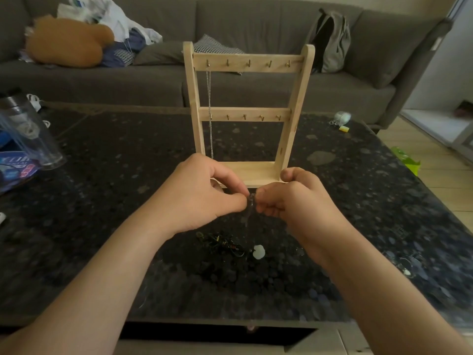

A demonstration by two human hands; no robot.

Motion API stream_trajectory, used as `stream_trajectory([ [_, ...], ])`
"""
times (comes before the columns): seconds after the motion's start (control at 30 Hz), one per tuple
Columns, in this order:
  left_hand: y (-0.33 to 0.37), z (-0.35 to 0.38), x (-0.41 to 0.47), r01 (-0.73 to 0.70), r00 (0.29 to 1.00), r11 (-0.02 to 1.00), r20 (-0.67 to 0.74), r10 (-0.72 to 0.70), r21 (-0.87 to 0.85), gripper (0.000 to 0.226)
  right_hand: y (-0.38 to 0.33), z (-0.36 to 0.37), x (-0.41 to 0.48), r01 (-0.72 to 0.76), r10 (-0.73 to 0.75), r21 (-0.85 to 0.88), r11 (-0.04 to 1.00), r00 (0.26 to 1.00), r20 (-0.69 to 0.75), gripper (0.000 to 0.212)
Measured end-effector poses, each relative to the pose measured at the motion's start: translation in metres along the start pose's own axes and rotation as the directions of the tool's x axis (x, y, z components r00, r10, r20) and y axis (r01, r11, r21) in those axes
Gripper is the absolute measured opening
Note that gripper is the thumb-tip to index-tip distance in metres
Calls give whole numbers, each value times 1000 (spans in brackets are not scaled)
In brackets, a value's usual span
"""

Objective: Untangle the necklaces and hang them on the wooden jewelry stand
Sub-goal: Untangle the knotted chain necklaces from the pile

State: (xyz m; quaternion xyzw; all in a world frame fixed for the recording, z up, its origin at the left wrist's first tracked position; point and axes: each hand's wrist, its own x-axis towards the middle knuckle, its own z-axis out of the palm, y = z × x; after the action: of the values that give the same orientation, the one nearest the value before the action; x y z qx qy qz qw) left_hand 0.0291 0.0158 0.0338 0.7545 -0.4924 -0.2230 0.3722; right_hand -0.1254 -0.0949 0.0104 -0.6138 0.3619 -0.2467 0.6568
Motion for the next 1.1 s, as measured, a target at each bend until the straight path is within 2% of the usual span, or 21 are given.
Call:
stream_trajectory([
  [0.07, 0, 0, 0, -5, 1000, 1000, 12, 4, 10, 14, 1, 0, 2, -25, 25, 43, 999, 1000, 12, 36],
  [0.17, -2, 1, -1, -27, 999, 998, -24, 29, 58, 23, 1, 2, 4, -76, 71, 122, 990, 997, 44, 53],
  [0.2, -2, 2, 0, -44, 997, 994, -53, 49, 96, 26, 1, 2, 5, -91, 84, 151, 984, 995, 52, 53],
  [0.3, -3, 4, 1, -95, 984, 979, -133, 120, 183, 31, 3, 1, 6, -129, 119, 196, 972, 991, 62, 33],
  [0.33, -2, 5, 1, -102, 979, 975, -151, 133, 197, 31, 4, 1, 7, -141, 130, 207, 968, 989, 63, 33],
  [0.47, -5, 7, 4, -115, 965, 956, -197, 171, 269, 33, 6, 1, 8, -143, 132, 250, 958, 989, 59, 54],
  [0.53, -6, 7, 4, -119, 961, 952, -207, 181, 281, 33, 6, -1, 10, -144, 131, 281, 949, 989, 64, 52],
  [0.6, -5, 8, 4, -125, 956, 952, -222, 191, 279, 33, 7, -2, 10, -153, 137, 312, 938, 988, 72, 48],
  [0.77, -6, 15, 5, -159, 937, 949, -260, 232, 273, 27, 5, 2, 9, -159, 140, 349, 924, 987, 80, 56],
  [0.9, -4, 18, 4, -148, 946, 977, -265, 185, 152, 12, 4, 2, 7, -130, 110, 358, 925, 991, 76, 45],
  [1.03, -3, 19, 5, -136, 949, 990, -281, 140, 36, 5, 1, 2, 3, -72, 53, 318, 945, 996, 70, 21],
  [1.1, -4, 19, 5, -134, 950, 991, -281, 137, 30, 10, -1, 2, 1, -34, 17, 279, 960, 998, 62, 26],
])
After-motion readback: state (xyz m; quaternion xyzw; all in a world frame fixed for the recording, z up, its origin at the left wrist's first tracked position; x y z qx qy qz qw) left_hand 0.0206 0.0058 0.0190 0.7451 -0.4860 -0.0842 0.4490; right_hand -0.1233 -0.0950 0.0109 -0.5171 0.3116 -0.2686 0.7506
